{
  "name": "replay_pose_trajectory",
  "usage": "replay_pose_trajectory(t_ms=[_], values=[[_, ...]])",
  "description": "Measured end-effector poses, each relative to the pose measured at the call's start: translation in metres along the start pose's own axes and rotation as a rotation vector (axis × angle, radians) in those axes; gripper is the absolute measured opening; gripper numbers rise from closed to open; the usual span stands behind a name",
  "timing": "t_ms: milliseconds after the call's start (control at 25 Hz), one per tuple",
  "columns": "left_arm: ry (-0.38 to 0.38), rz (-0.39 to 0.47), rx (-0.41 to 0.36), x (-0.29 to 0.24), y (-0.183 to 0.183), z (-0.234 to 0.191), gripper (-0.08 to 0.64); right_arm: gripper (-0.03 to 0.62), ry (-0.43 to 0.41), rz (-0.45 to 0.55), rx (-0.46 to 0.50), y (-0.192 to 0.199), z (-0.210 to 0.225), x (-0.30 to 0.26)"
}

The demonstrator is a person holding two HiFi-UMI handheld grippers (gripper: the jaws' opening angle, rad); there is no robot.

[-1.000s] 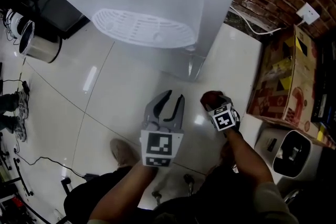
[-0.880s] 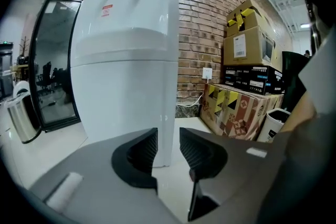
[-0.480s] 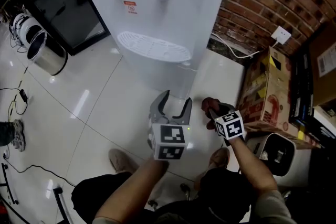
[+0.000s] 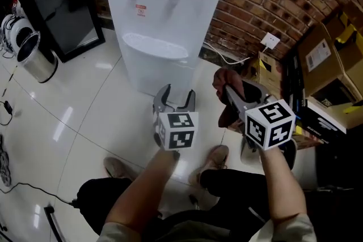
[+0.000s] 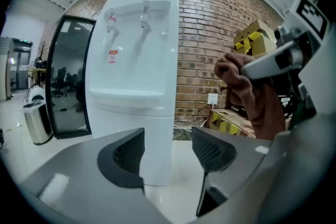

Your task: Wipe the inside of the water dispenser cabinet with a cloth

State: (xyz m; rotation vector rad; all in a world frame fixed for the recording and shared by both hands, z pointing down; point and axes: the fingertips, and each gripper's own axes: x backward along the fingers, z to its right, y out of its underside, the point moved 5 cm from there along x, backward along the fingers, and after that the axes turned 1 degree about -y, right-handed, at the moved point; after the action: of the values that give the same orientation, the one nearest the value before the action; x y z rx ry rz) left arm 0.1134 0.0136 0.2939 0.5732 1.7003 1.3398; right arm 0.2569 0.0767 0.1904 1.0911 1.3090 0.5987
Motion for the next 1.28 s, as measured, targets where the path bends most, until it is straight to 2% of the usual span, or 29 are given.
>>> replay_pose_trajectory(t_ms=[120, 280, 440, 640, 840, 1040, 1280], values=[[-0.005, 0.007, -0.034, -0.011, 0.000, 0.003, 0.282, 0.130, 0.007, 0.030, -0.008, -0.009, -0.002, 0.007], [-0.006, 0.007, -0.101, -0.028, 0.003, 0.009, 0.282, 0.130, -0.028, 0.108, -0.098, -0.013, 0.010, 0.007], [-0.028, -0.010, -0.121, -0.051, 0.006, 0.011, 0.299, 0.132, -0.052, 0.112, -0.054, -0.012, 0.020, -0.009], [-0.065, -0.048, -0.129, -0.080, 0.011, 0.006, 0.335, 0.133, -0.099, 0.123, -0.074, -0.010, 0.029, -0.023], [-0.119, -0.072, -0.125, -0.101, 0.012, 0.006, 0.407, 0.133, -0.131, 0.151, -0.070, -0.016, 0.029, -0.026], [-0.197, -0.073, -0.090, -0.113, 0.009, -0.005, 0.408, 0.135, -0.159, 0.132, -0.036, -0.013, 0.024, -0.031], [-0.200, -0.078, -0.098, -0.111, 0.008, -0.011, 0.408, 0.135, -0.146, 0.124, -0.024, -0.013, 0.024, -0.036]])
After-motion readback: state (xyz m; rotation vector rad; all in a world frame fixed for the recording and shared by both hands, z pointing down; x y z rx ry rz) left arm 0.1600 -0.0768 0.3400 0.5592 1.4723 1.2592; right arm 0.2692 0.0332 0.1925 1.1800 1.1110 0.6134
